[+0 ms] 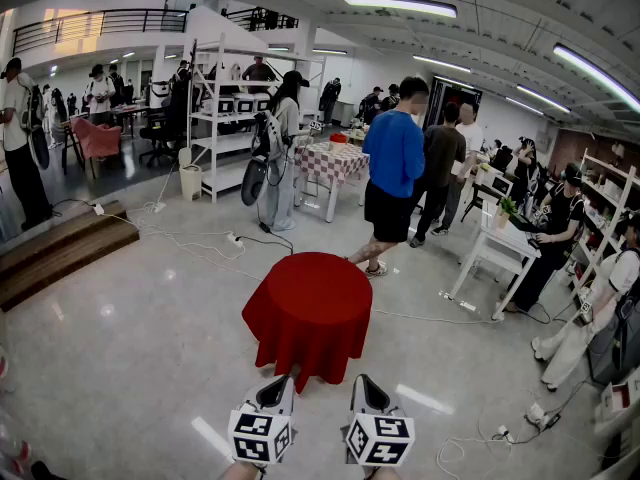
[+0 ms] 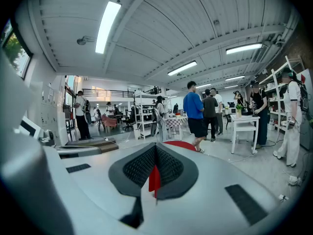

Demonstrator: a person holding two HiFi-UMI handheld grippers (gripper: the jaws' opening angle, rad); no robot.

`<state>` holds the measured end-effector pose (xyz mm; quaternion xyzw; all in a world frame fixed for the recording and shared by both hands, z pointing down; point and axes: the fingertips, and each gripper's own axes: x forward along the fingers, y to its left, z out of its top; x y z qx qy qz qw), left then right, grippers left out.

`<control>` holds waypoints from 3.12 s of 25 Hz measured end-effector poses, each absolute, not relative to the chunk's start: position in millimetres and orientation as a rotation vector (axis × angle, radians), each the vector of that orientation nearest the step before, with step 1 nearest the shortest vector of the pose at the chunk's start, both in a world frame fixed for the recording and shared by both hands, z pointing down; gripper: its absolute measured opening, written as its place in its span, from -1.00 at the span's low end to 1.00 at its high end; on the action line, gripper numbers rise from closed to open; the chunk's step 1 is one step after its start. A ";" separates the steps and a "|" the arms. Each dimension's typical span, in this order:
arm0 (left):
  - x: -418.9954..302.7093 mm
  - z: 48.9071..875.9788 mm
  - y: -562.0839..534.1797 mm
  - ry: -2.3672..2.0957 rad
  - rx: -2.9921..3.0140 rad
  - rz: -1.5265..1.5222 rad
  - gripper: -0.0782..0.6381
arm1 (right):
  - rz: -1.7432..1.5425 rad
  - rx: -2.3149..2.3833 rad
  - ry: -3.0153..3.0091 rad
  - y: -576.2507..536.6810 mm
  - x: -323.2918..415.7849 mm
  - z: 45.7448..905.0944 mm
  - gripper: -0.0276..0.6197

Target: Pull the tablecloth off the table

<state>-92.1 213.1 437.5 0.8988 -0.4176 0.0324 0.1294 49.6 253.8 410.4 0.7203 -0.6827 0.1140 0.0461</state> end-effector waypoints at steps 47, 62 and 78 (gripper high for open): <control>-93.2 460.8 99.6 -1.174 2.583 0.150 -0.74 | 0.447 2.299 -1.993 156.7 71.3 434.6 -0.84; -32.7 462.1 21.4 -1.251 2.556 0.167 -0.74 | 0.477 2.244 -2.062 60.9 136.2 437.2 -0.84; 6.0 458.0 -31.0 -1.361 2.515 0.197 -0.74 | 0.528 2.177 -2.167 -5.2 183.0 440.6 -0.84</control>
